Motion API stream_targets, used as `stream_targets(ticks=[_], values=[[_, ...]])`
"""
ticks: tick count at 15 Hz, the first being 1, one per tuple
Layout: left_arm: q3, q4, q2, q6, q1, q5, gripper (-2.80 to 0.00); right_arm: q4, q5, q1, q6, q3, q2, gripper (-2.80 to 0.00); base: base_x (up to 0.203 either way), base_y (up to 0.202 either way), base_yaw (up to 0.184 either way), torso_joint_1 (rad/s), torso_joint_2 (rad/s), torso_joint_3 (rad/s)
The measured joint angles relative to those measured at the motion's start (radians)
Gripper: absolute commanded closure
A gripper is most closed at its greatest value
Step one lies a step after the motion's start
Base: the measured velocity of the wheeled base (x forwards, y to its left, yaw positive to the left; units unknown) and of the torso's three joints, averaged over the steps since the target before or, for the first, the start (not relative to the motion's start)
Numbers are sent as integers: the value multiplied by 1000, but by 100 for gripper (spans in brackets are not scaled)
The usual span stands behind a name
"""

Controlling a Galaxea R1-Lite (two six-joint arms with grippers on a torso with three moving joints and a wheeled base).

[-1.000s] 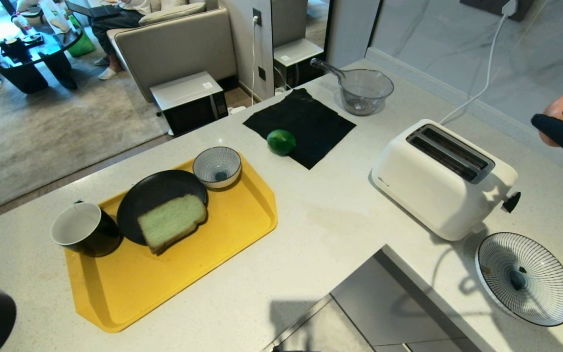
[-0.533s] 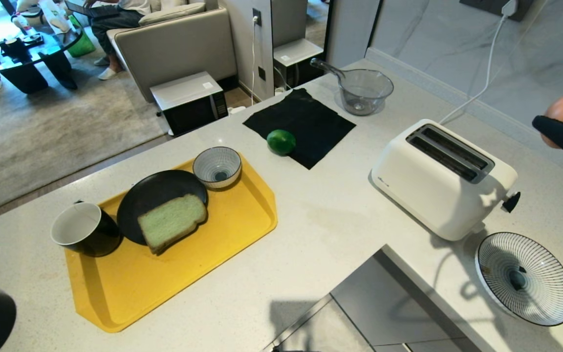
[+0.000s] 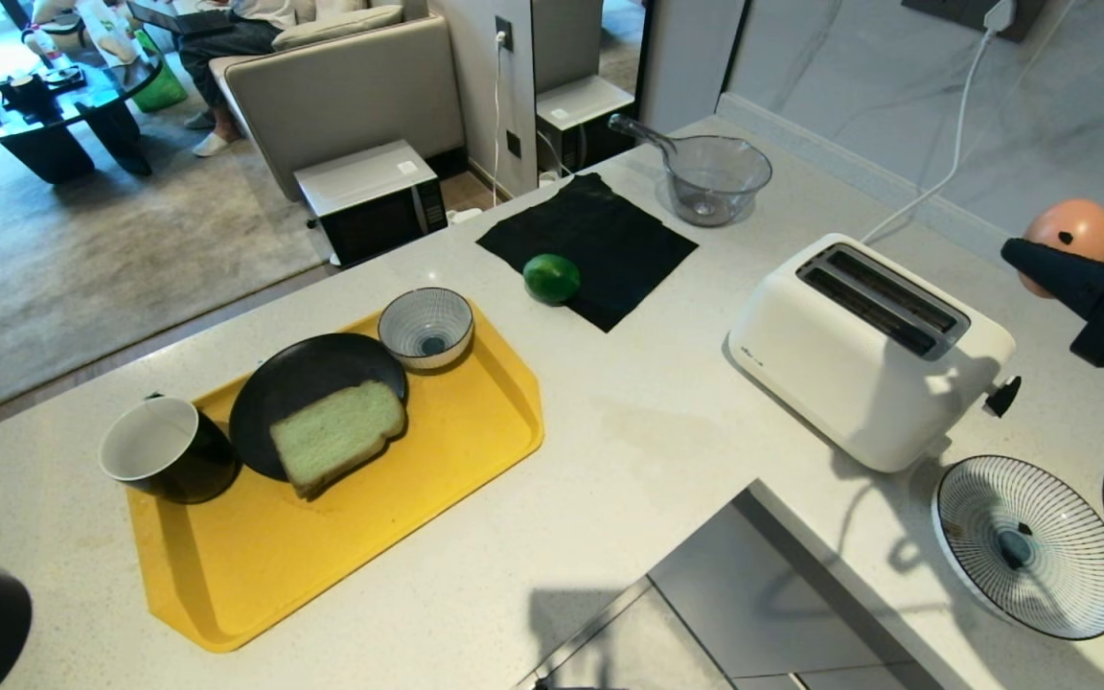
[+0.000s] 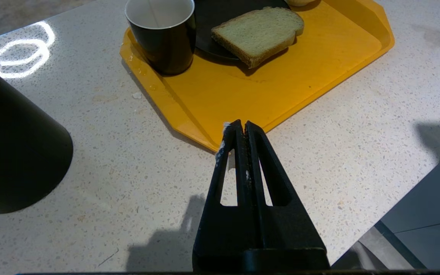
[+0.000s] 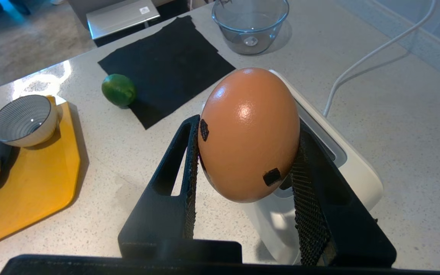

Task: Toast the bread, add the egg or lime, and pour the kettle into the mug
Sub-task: Put the egg in the bowl

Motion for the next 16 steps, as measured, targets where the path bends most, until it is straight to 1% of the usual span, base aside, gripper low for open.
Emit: stream_targets(ticks=[3,9,16], values=[[0,0,0,0,0,0,0,0,33,3,-4,0,9,0,0,0,0,0,0,0],[0,0,0,1,0,0,0,5,33,4,-10,16,14,0,0,0,0,0,0,0],[0,0,0,1,0,0,0,3,33,3,-121,58,-8,0,0,0,0,0,0,0]])
